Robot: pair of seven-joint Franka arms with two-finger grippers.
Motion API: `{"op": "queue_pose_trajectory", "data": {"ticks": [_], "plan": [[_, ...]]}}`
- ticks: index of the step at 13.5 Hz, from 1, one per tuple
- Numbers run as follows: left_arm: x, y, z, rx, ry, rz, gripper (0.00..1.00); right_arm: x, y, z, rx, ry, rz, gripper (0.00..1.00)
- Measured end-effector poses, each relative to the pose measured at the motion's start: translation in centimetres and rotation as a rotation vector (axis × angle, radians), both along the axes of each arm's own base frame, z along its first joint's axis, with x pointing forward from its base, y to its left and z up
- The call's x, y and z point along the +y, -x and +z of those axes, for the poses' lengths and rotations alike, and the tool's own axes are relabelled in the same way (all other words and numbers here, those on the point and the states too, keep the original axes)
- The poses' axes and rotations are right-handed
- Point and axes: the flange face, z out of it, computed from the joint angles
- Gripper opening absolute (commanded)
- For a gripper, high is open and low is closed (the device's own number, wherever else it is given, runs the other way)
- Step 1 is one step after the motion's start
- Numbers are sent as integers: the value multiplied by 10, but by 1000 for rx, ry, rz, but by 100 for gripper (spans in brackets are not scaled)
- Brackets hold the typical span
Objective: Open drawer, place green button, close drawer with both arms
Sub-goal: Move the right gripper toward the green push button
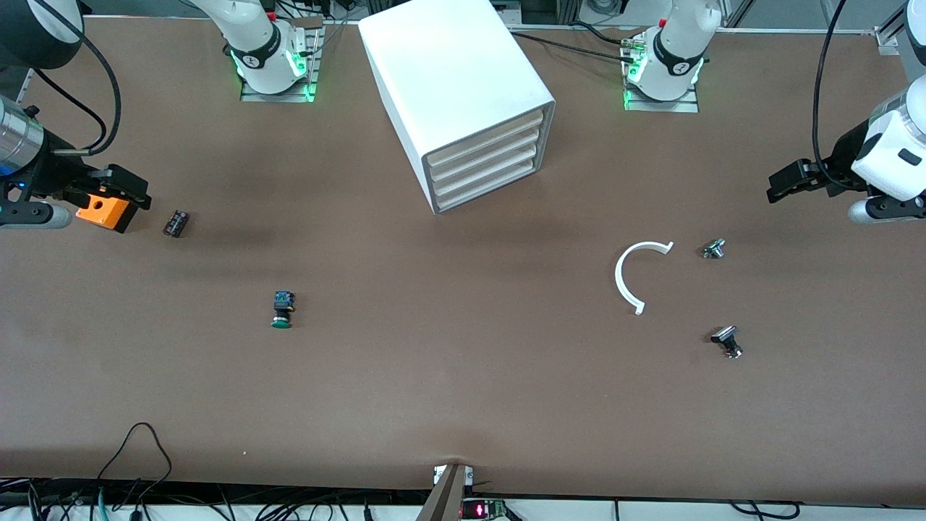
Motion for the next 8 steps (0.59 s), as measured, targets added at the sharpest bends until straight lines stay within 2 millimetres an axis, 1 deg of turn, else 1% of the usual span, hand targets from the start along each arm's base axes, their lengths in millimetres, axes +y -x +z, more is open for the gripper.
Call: {"op": "queue_pose_trajectory", "data": {"ticks": [2,4,8], "plan": [[1,-2,1,-12,-5,0,99,0,0,7,-8,0,-1,100],[3,-2,1,-18,-8,3,99,-1,0,6,0,1,-1,100],[4,-4,6,-29,-8,4,99,-2,-11,-24,54,5,-6,100]]}}
